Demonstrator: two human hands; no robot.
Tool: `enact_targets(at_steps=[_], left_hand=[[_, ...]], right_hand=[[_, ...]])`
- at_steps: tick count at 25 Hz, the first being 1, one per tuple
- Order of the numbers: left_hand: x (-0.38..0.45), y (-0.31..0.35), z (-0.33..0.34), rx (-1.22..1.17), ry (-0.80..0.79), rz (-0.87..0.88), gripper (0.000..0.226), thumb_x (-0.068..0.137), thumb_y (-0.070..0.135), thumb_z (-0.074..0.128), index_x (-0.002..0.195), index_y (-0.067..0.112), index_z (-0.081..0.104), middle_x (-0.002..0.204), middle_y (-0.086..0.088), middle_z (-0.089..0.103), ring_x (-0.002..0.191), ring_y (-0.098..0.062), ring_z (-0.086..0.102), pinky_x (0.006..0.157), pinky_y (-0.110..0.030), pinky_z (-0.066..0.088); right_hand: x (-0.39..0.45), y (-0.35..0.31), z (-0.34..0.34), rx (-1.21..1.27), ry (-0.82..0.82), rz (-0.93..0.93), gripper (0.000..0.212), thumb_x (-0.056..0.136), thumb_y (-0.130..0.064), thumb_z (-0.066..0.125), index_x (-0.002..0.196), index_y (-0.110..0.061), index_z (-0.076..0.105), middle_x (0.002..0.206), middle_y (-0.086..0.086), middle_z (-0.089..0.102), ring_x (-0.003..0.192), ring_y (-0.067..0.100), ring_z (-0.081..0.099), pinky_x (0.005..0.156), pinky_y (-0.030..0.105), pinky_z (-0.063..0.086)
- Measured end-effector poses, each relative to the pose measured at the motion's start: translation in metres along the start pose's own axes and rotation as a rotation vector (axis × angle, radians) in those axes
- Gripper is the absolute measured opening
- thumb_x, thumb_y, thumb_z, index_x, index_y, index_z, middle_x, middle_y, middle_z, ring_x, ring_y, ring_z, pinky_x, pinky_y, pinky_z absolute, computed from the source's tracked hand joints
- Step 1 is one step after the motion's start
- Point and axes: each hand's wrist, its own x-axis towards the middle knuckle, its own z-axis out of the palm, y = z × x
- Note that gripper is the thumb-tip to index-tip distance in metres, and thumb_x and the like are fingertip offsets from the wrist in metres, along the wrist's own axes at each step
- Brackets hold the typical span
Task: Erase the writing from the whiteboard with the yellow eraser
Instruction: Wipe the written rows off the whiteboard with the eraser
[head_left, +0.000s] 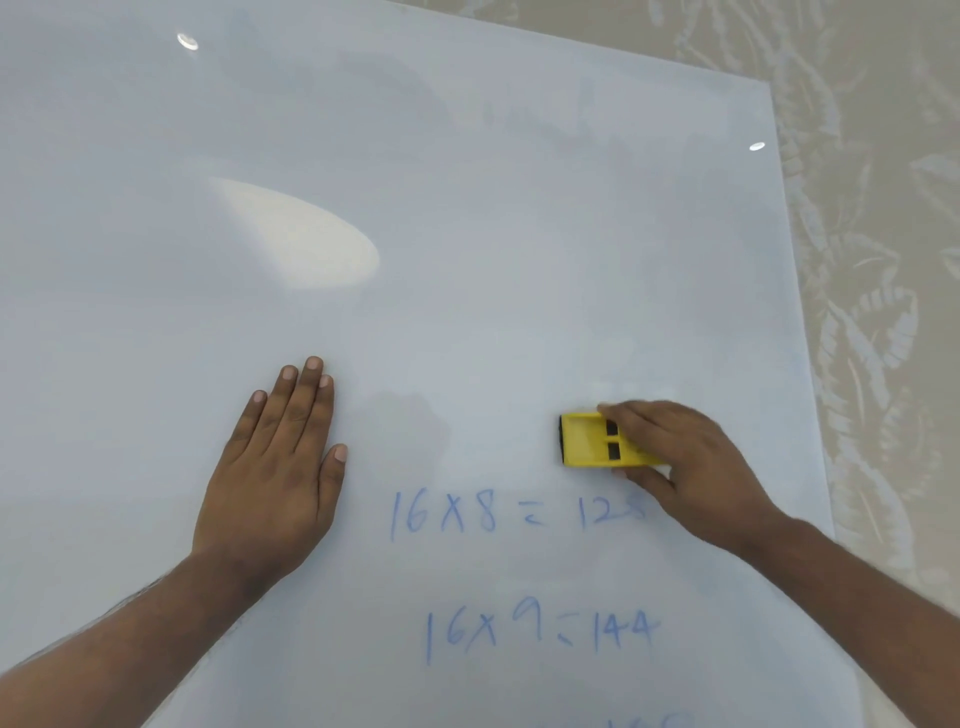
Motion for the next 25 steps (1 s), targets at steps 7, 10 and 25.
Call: enact_targets(at_steps=[7, 10, 25], left_hand=[[-0.010, 0.004, 0.001, -0.013, 0.003, -0.020, 0.064, 0.103, 0.033, 0.026, 0.158, 0.004, 0.018, 0.169, -0.009, 0.016, 0.157, -0.024, 0.013, 0.127, -0.043, 0.011], [-0.015, 0.005, 0.001, -0.015, 0.003, -0.014, 0.064, 0.103, 0.034, 0.025, 0.158, 0.003, 0.019, 0.169, -0.010, 0.016, 0.156, -0.024, 0.015, 0.127, -0.043, 0.011], [-0.031, 0.008, 0.001, -0.020, -0.030, -0.013, 0.065, 0.103, 0.034, 0.025, 0.159, 0.003, 0.016, 0.169, -0.009, 0.013, 0.157, -0.024, 0.011, 0.128, -0.043, 0.011]], right_hand=[[0.010, -0.020, 0.015, 0.022, 0.081, 0.070, 0.058, 0.086, -0.024, 0.071, 0.140, -0.020, 0.050, 0.128, 0.000, 0.061, 0.111, 0.024, 0.058, 0.098, 0.038, 0.043], [-0.027, -0.028, 0.021, 0.043, -0.008, 0.002, 0.053, 0.090, -0.033, 0.062, 0.140, -0.024, 0.048, 0.132, -0.007, 0.057, 0.118, 0.020, 0.055, 0.102, 0.036, 0.041], [-0.050, -0.036, 0.029, 0.038, -0.030, -0.003, 0.047, 0.094, -0.033, 0.056, 0.140, -0.023, 0.049, 0.131, -0.006, 0.058, 0.118, 0.020, 0.054, 0.102, 0.036, 0.041]])
